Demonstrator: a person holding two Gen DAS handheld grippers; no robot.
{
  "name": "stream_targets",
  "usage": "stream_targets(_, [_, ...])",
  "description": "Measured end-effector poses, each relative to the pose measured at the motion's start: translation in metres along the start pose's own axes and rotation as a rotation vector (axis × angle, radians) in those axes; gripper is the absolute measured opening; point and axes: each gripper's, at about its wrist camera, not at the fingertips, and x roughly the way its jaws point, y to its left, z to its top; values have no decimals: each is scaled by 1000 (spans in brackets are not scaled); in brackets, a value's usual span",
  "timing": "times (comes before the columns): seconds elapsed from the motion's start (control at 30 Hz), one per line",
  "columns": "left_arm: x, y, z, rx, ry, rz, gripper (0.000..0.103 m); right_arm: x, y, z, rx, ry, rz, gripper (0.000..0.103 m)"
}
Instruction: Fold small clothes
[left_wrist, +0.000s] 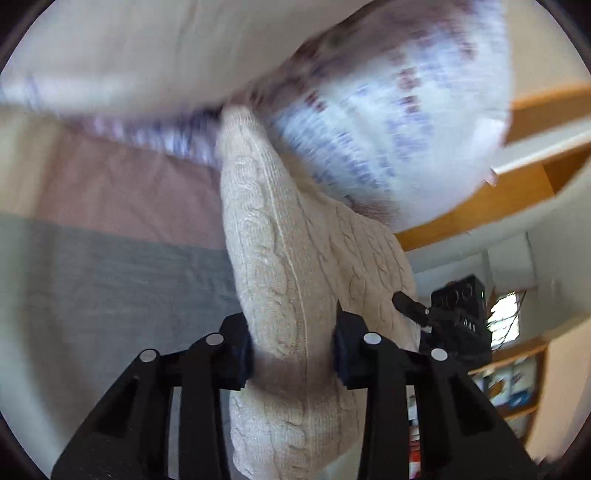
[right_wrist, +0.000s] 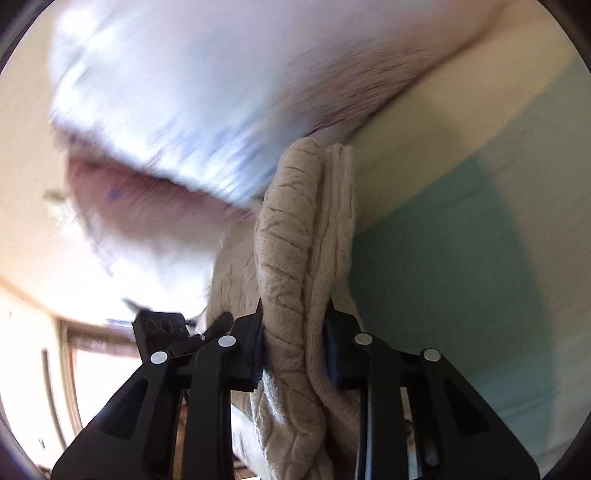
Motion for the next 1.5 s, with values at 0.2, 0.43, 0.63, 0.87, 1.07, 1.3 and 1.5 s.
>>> stream_targets(0.2, [-63, 18, -19, 138, -15, 361, 54, 76, 30, -32, -132, 150, -170, 31])
stream_targets(0.43, [-139, 20, -73, 126, -191, 490, 77, 57, 57, -41, -209, -72, -219, 53])
stream_targets(0.63, [-146, 20, -109, 130, -217, 543, 96, 107, 58, -35, -206, -14, -342, 11])
stream_targets(0.87, [-150, 27, -148, 112, -181, 619, 101, 87, 70, -45, -161, -133, -369, 34])
stream_targets(1.07, [-133, 18, -163, 181, -142, 631, 101, 63, 99, -136, -340, -108, -230, 62])
stream_targets(1.3, [-89, 11, -166, 175, -83, 646, 101, 73, 83, -165, -388, -136, -403, 65])
stream_targets(1.5, [-61, 7, -178, 212, -79, 732, 101, 57, 67, -223, -589, -169, -659, 94])
